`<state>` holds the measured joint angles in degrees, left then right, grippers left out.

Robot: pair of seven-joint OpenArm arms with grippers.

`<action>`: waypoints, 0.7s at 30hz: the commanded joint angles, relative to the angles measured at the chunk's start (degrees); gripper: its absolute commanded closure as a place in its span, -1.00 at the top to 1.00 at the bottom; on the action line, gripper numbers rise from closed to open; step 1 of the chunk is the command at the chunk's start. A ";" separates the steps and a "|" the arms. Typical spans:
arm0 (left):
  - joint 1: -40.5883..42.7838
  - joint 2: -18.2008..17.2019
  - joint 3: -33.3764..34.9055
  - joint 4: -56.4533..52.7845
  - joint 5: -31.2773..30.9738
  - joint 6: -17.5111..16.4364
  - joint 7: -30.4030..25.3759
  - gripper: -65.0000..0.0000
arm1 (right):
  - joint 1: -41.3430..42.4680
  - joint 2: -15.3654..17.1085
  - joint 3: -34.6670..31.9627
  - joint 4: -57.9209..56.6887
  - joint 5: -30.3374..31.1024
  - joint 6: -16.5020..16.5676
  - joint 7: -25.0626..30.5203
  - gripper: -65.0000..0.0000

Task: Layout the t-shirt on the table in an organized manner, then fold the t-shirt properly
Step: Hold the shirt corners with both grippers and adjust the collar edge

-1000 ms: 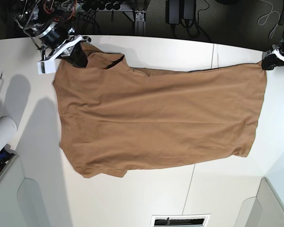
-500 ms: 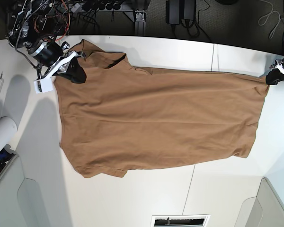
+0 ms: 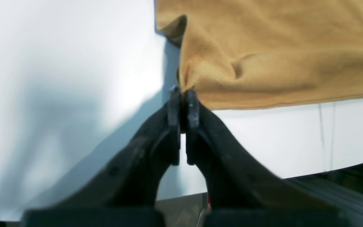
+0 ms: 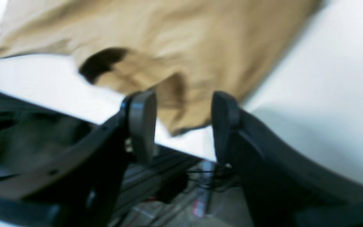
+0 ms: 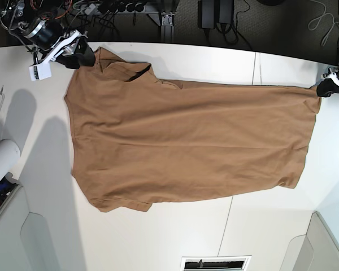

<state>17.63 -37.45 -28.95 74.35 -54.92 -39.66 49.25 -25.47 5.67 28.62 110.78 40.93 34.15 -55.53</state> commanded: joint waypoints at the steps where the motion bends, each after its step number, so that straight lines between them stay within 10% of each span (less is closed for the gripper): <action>1: -0.15 -1.44 -0.63 0.70 -1.01 -0.34 -0.98 -1.00 | 0.02 0.02 -0.04 0.79 0.15 0.42 1.77 -0.12; 21: -0.15 -1.46 -0.63 0.70 -2.05 -0.34 -0.09 -1.00 | 0.07 0.02 -12.04 -0.28 -11.23 -0.98 9.07 -0.12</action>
<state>17.63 -37.45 -28.95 74.35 -55.96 -39.66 49.74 -25.28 5.37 16.23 109.69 28.99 33.19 -47.77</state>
